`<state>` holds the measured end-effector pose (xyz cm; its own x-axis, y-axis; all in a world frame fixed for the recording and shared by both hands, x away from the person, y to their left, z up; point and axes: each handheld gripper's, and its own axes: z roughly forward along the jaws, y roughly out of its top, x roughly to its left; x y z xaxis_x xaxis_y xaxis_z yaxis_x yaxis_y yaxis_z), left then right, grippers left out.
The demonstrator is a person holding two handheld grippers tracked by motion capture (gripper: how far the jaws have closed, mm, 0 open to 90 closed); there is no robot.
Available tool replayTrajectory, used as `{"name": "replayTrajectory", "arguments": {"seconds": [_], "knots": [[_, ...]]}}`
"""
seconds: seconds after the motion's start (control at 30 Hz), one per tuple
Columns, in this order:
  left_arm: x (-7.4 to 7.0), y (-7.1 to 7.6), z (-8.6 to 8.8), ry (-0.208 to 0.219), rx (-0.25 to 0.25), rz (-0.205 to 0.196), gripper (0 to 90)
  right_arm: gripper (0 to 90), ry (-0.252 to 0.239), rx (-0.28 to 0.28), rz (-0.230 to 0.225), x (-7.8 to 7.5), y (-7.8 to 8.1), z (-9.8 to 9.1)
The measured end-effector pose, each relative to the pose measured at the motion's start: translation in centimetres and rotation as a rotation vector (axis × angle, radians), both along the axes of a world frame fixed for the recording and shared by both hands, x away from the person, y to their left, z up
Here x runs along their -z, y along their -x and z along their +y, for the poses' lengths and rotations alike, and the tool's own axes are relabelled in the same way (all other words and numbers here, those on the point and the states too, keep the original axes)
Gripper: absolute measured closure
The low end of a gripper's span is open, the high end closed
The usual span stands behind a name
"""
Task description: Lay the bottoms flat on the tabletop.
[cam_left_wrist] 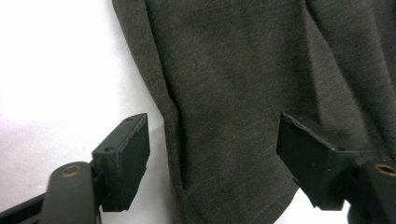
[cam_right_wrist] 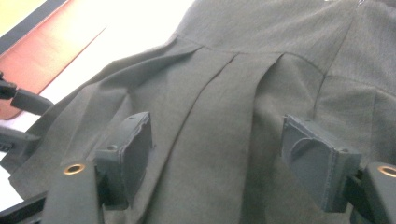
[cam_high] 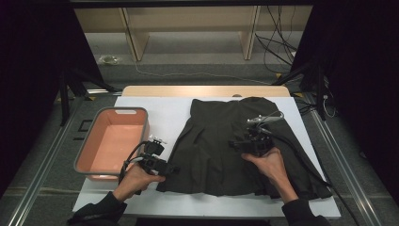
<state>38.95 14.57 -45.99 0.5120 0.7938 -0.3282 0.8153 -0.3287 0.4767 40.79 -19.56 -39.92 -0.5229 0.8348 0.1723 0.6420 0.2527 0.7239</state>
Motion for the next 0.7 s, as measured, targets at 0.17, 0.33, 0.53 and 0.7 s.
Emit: {"name": "replayTrajectory", "arguments": {"seconds": [0.17, 0.33, 0.53, 0.7], "knots": [[0.1, 0.1, 0.0, -0.009, 0.006, 0.008, 21.9, 25.7, -0.003, -0.007, -0.001, -0.2, -0.8, 0.2], [0.2, 0.1, 0.1, -0.022, 0.007, 0.010, 20.4, 24.9, 0.001, -0.011, 0.010, -0.2, -1.4, 0.8], [0.5, 0.1, 0.0, -0.036, 0.007, 0.017, 19.7, 24.6, 0.003, -0.027, 0.009, -0.3, -2.0, 1.9], [0.9, 0.1, -0.1, -0.058, 0.008, 0.029, 19.1, 24.4, 0.000, -0.042, 0.012, -0.4, -2.5, 2.8]]}}
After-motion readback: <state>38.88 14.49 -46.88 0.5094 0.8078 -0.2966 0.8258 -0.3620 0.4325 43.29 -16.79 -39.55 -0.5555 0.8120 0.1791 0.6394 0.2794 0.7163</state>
